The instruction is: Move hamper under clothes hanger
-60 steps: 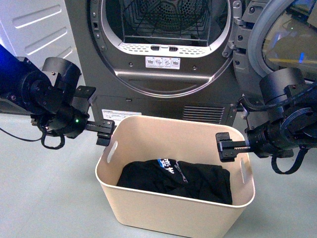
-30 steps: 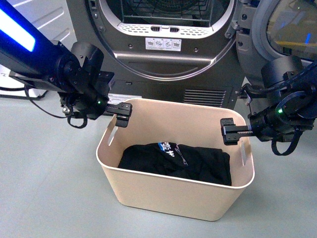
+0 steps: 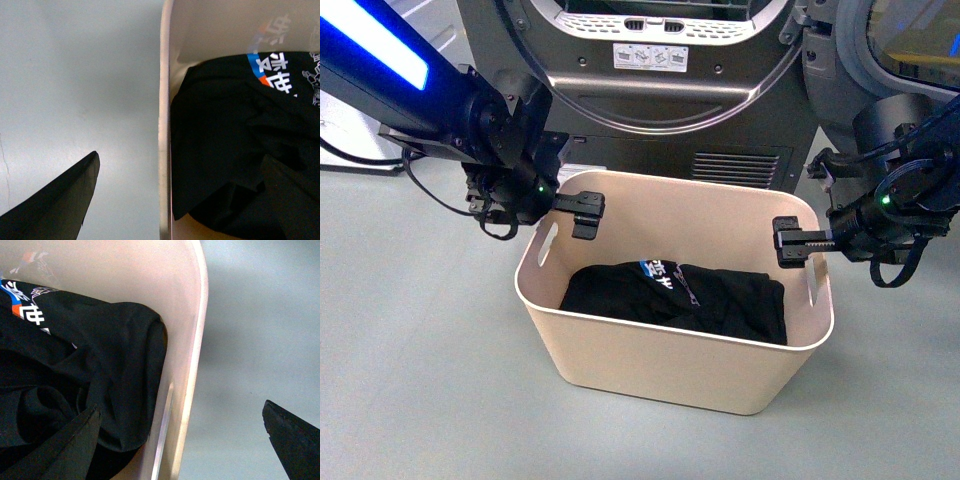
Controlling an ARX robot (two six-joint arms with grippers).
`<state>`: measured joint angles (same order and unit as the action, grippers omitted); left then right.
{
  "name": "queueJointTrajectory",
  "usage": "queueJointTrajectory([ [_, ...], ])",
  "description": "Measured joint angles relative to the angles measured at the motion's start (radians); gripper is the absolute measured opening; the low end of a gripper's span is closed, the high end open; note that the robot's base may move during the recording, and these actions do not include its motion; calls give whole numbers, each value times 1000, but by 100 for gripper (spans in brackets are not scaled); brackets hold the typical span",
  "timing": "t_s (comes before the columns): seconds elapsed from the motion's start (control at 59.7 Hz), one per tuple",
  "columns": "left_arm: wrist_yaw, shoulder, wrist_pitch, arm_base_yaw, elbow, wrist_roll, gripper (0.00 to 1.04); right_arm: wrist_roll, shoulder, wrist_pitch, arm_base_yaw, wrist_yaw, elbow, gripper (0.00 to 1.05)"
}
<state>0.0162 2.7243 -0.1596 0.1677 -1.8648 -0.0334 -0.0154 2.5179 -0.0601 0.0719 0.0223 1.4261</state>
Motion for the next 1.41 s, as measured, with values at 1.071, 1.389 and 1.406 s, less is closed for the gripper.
queueJointTrajectory([
  [1.071, 4, -6, -65, 18, 54, 10, 4, -19, 13, 119, 16, 48, 46, 3],
  [1.389, 18, -138, -5, 25, 170, 9, 4, -23, -78, 91, 17, 21, -32, 3],
  [1.406, 19, -141, -2, 25, 172, 9, 4, -24, -79, 88, 17, 19, -36, 3],
])
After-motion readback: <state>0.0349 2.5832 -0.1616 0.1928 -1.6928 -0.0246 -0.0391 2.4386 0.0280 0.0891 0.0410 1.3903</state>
